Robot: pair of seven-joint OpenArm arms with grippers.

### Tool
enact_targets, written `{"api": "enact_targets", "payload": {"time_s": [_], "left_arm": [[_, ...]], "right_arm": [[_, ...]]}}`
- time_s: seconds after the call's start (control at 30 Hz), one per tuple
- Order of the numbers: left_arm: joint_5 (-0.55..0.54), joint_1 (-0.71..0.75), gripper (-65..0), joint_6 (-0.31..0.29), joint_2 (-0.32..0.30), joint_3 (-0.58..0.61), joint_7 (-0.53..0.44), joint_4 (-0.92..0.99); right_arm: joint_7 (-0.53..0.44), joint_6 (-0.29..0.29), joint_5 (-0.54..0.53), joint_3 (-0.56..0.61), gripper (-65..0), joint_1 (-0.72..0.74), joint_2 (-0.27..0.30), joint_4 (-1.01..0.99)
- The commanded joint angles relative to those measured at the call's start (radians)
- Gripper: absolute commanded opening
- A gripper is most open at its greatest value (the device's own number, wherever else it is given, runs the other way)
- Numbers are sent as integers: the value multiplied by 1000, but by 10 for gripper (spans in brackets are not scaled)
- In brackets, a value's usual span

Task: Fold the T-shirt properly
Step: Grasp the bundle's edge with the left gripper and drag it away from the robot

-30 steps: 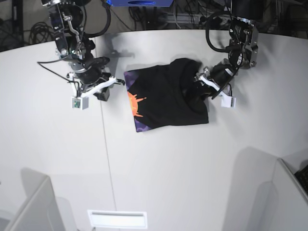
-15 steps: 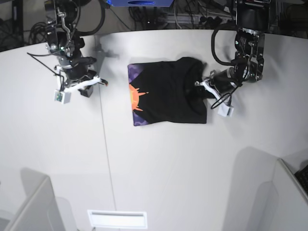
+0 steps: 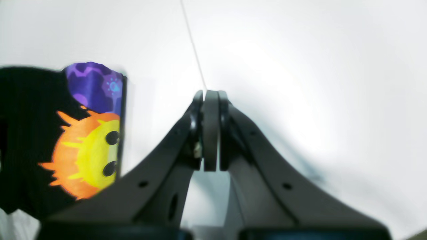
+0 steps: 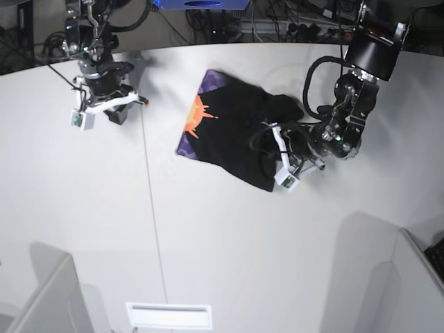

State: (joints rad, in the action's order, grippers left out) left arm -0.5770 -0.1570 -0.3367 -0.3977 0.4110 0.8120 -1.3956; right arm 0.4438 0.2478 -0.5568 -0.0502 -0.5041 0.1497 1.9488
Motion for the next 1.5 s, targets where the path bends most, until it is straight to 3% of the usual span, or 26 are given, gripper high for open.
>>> {"api": "enact_targets", "payload": {"time_s": [0.0, 0.3, 0.5, 0.7, 0.77, 0.93, 1.1, 1.47], "left_arm": [[61, -13, -650, 14, -13, 52, 70, 8], [61, -211, -650, 6, -13, 340, 66, 9], [85, -284, -650, -86, -10, 434, 65, 9], [298, -301, -650, -235, -4, 510, -67, 17], [358, -299, -650, -272, 23, 516, -92, 20], [447, -301, -650, -355, 87, 520, -104, 20], [532, -303, -650, -361, 165, 523, -104, 22], [546, -303, -650, -361, 216, 521, -105, 97]], "right_arm": [[-29, -8, 1, -27, -650, -3, -6, 21], [-32, -9, 1, -133, -650, -64, -37, 21], [-30, -11, 1, -211, -650, -86, -92, 16], [-30, -11, 1, -213, -650, -90, -108, 14], [-32, -11, 7, -218, -650, -89, -135, 14], [-32, -11, 7, -215, -650, -86, -141, 14], [-32, -11, 7, -218, -650, -86, -141, 13], [-32, -11, 8, -218, -650, -86, -140, 13]]}}
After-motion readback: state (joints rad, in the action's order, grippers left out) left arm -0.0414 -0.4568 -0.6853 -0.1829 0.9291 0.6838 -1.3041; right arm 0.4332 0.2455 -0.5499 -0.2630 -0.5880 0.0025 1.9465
